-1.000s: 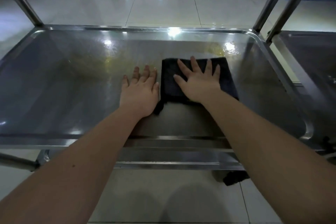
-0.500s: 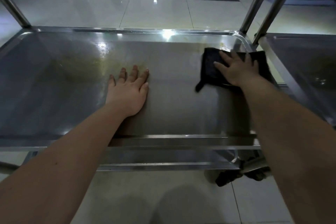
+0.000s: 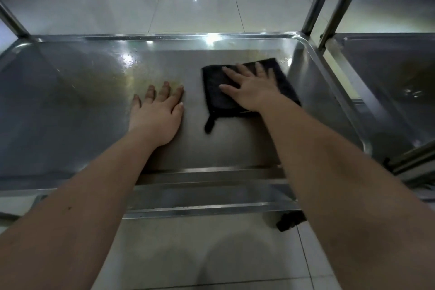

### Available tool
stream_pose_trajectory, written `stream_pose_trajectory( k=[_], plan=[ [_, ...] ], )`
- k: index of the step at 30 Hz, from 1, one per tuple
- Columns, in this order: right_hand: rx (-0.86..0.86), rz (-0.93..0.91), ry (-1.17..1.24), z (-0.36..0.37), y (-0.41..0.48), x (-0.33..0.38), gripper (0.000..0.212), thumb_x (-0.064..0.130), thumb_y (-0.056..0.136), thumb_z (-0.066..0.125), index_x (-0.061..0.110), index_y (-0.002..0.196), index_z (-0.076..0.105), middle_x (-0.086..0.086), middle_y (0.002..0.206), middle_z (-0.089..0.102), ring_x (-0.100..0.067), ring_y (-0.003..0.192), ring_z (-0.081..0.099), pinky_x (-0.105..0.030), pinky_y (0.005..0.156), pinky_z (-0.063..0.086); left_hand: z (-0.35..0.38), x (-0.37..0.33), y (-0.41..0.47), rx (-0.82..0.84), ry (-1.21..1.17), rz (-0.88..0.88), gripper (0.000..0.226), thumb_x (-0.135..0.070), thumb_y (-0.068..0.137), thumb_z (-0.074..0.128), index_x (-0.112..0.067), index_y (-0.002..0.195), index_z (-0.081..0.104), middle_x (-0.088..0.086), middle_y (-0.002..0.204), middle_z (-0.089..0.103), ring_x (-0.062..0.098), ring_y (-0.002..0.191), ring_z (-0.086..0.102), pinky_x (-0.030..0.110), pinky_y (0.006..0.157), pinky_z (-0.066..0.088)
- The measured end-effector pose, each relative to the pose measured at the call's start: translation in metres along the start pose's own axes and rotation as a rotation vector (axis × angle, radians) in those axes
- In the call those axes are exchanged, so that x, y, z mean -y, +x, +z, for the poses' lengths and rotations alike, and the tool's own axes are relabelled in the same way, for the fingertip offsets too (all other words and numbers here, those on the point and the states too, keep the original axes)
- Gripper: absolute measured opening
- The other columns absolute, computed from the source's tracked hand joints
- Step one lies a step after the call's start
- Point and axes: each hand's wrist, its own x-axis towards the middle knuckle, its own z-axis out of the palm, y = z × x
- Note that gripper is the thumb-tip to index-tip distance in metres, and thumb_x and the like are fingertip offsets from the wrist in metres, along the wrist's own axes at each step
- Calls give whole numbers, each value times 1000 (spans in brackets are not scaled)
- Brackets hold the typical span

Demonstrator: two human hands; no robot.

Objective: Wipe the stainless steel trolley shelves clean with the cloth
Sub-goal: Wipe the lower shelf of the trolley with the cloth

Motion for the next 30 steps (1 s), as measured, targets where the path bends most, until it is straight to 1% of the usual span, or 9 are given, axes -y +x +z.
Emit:
stream_pose_trajectory(
  k=[4, 6, 8, 12, 15, 19, 23, 26, 30],
  plan=[
    [1, 236, -32, -12, -29, -98, 63, 74, 92, 18, 54, 150, 7, 13, 164, 2, -34, 150, -2, -56, 119, -3, 0, -3, 0, -4, 5, 2, 53, -44, 103, 15, -40, 155, 5, -3, 165, 2, 30, 151, 2, 57, 118, 5],
    [-11, 278, -64, -10, -47, -113, 63, 72, 93, 16, 52, 151, 5, 12, 164, 3, -36, 149, -1, -57, 118, -4, 0, -6, 0, 8, 2, -1, 53, -44, 103, 15, -40, 155, 5, -3, 165, 1, 31, 151, 1, 58, 118, 4],
    [-50, 241, -72, 0, -58, -85, 62, 71, 93, 16, 51, 151, 5, 11, 164, 2, -39, 149, -2, -59, 117, -4, 0, -7, -1, 9, 5, -3, 53, -44, 104, 16, -40, 155, 5, -3, 165, 1, 31, 151, 1, 59, 117, 4],
    [-67, -20, -60, 22, -74, 28, 63, 72, 93, 18, 52, 151, 4, 11, 164, 0, -41, 148, -6, -61, 116, -7, -2, -5, -3, 19, 1, -1, 53, -43, 104, 15, -40, 156, 4, -3, 165, 1, 31, 151, 0, 58, 118, 4],
    [-21, -49, -34, 21, -79, 49, 63, 74, 92, 17, 53, 151, 4, 12, 164, -2, -37, 149, -9, -62, 115, -12, -3, -2, -5, 19, -12, 1, 52, -42, 104, 15, -39, 156, 5, -3, 165, 2, 30, 151, 1, 57, 118, 3],
    [-64, 166, 1, 8, -84, -38, 64, 75, 91, 22, 55, 150, 9, 14, 164, 4, -34, 150, -3, -59, 117, -6, -4, -4, -5, 16, -16, -2, 52, -43, 104, 16, -40, 155, 7, -3, 165, 3, 30, 151, 2, 56, 118, 3],
    [-29, 343, -67, -4, -118, -117, 63, 74, 91, 15, 54, 150, 4, 12, 164, 3, -33, 150, -4, -58, 118, -3, -3, -8, -5, 13, -12, 0, 52, -44, 104, 16, -40, 155, 8, -3, 165, 3, 31, 151, 3, 58, 118, 3],
    [-46, 312, -85, 8, -130, -90, 61, 73, 91, 10, 55, 149, -2, 11, 164, -2, -35, 149, -9, -60, 116, -6, -2, -8, -5, 5, 0, -2, 53, -43, 104, 17, -39, 155, 8, -2, 165, 4, 33, 150, 4, 59, 117, 4],
    [-67, 110, -53, 23, -121, 13, 62, 72, 93, 16, 53, 150, 1, 9, 165, 0, -41, 148, -8, -64, 114, -7, -2, -8, -5, 11, -2, 1, 52, -43, 104, 17, -38, 156, 9, -1, 165, 5, 34, 150, 5, 60, 117, 4]
  ],
)
